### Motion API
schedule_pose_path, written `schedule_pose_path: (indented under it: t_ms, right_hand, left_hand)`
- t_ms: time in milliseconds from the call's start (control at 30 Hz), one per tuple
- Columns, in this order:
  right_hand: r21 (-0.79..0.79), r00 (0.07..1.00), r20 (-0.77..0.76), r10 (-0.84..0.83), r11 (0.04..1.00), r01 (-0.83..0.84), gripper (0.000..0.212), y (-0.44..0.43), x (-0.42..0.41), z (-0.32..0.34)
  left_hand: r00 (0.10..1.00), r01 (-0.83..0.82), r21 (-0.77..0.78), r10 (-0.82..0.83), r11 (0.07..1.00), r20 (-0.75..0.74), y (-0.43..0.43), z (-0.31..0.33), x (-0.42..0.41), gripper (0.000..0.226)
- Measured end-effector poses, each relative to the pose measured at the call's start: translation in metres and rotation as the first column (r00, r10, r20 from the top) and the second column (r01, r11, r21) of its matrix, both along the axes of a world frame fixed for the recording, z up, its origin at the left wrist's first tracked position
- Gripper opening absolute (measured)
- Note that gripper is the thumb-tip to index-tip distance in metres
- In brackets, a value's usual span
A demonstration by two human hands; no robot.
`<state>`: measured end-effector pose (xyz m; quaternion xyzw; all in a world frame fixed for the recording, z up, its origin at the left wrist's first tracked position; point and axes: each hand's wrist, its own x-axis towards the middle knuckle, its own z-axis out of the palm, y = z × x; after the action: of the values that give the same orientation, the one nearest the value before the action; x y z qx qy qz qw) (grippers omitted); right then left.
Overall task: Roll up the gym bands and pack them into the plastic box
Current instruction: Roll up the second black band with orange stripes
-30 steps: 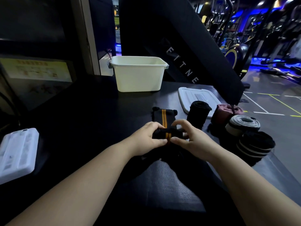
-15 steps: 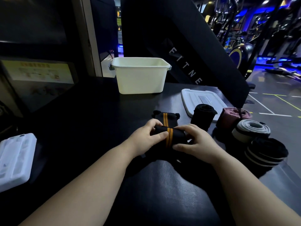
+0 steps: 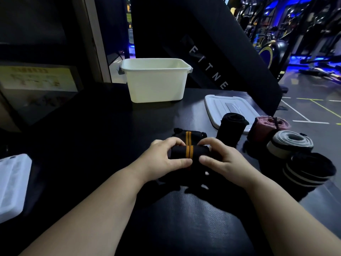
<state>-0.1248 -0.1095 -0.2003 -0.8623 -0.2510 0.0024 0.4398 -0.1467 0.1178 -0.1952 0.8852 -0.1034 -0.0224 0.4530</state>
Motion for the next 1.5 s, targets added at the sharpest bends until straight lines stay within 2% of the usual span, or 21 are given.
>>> schedule_pose_path:
  t_ms: [67, 133, 267, 367, 433, 533, 667, 900, 1033, 1167, 1267, 1400, 1500]
  right_hand:
    - [-0.034, 0.999, 0.019, 0.029, 0.999, -0.028, 0.059, -0.002, -0.001, 0.0]
    - [-0.073, 0.996, 0.077, 0.035, 0.997, -0.029, 0.065, -0.002, -0.001, 0.0]
    - [-0.052, 0.993, 0.116, 0.015, 0.999, -0.009, 0.059, -0.001, 0.0, -0.002]
    - [-0.001, 0.997, 0.07, 0.022, 1.0, -0.022, 0.062, -0.001, 0.0, -0.003]
    - [0.033, 1.0, 0.03, 0.009, 0.999, -0.01, 0.061, -0.001, 0.0, -0.003]
    - [0.042, 1.0, 0.004, -0.016, 0.999, 0.016, 0.046, -0.002, 0.001, -0.002]
    - [0.026, 0.999, 0.035, -0.034, 0.999, 0.033, 0.035, 0.001, 0.001, -0.004]
    - [-0.042, 0.992, 0.115, -0.05, 0.998, 0.056, 0.061, 0.004, -0.002, 0.0]
    - [-0.067, 0.991, 0.128, -0.042, 0.996, 0.051, 0.053, 0.005, -0.001, -0.001]
    - [-0.088, 0.994, 0.093, -0.051, 0.994, 0.059, 0.044, 0.007, 0.0, 0.0]
    - [-0.124, 0.993, 0.097, -0.073, 0.989, 0.084, 0.029, 0.01, 0.003, 0.0]
    - [-0.14, 0.991, 0.09, -0.103, 0.983, 0.115, 0.033, 0.013, 0.004, -0.002]
    - [-0.089, 0.988, 0.075, -0.137, 0.986, 0.143, 0.029, 0.015, 0.002, -0.001]
  left_hand:
    - [1.0, 0.008, -0.027, -0.008, 1.0, -0.017, 0.0, 0.0, 0.001, 0.038]
    - [0.999, 0.03, -0.062, -0.032, 0.998, -0.024, -0.002, 0.003, 0.001, 0.032]
    - [0.999, 0.002, -0.075, -0.005, 0.997, -0.043, -0.001, 0.003, 0.002, 0.03]
    - [0.998, -0.002, -0.028, 0.004, 1.0, 0.065, 0.001, -0.001, 0.004, 0.033]
    - [0.994, 0.033, -0.055, -0.027, 0.998, 0.11, 0.001, -0.001, 0.002, 0.047]
    - [0.995, 0.06, -0.096, -0.053, 0.994, 0.079, 0.004, -0.002, 0.001, 0.06]
    - [0.999, 0.034, -0.093, -0.03, 0.995, 0.039, 0.004, 0.002, 0.002, 0.048]
    - [1.0, -0.007, -0.126, 0.003, 0.992, -0.031, 0.003, 0.003, 0.002, 0.032]
    - [0.999, -0.017, -0.105, 0.013, 0.994, -0.031, 0.002, 0.001, 0.003, 0.034]
    - [1.0, 0.017, -0.026, -0.017, 1.0, 0.003, 0.003, -0.002, 0.002, 0.053]
    - [0.999, 0.032, -0.037, -0.032, 0.999, -0.003, 0.003, 0.0, 0.0, 0.068]
    - [0.999, 0.047, -0.085, -0.048, 0.995, -0.002, 0.0, 0.003, 0.0, 0.037]
    - [1.0, -0.006, 0.003, 0.006, 1.0, 0.023, 0.0, -0.004, 0.004, 0.031]
